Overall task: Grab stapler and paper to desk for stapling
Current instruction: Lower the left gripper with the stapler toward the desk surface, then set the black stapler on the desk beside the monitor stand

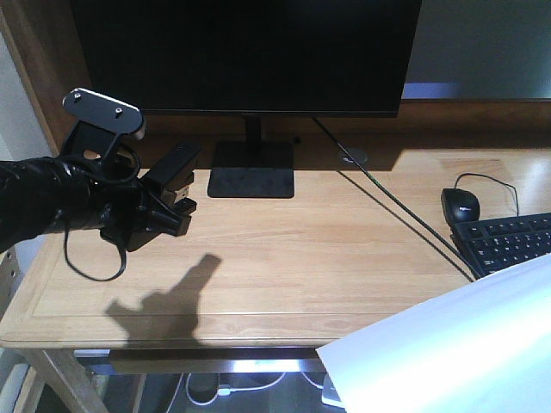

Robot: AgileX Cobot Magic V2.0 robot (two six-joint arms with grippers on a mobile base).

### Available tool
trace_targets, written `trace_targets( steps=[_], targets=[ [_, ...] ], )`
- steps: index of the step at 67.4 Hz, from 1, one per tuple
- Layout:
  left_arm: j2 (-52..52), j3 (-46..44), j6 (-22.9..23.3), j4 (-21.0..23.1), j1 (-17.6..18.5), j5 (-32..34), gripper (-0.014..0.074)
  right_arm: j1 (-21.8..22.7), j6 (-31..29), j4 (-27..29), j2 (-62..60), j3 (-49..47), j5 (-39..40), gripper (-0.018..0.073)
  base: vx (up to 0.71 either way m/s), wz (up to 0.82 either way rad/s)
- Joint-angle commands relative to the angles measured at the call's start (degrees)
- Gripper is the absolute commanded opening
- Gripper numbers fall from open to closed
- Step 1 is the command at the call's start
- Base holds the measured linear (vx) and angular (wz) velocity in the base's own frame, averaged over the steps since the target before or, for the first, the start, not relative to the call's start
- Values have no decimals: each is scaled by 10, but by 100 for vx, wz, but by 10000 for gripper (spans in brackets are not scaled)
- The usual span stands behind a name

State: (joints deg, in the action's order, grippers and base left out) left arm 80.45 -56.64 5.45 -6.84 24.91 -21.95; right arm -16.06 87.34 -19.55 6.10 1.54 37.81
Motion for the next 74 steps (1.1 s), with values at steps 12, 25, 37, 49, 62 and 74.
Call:
trace_targets(
  steps=[12,25,37,49,62,74],
  targets=[
    [33,-27,-104,148,-61,83,-6,1,-3,6,6,2,35,-2,0,0],
    [72,-45,-227,265,-100,79,-6,1,-3,6,6,2,35,-2,0,0],
    [125,-109,-378,385,-132,10,-6,1,-3,6,6,2,35,-2,0,0],
    [188,-185,-554,518,-167,-82,-6,1,-3,6,6,2,34,-2,0,0],
    [248,-245,-772,646,-197,-192,-6,1,-3,6,6,2,34,-2,0,0],
    [296,-289,-909,739,-225,-278,-6,1,-3,6,6,2,34,-2,0,0]
  ],
)
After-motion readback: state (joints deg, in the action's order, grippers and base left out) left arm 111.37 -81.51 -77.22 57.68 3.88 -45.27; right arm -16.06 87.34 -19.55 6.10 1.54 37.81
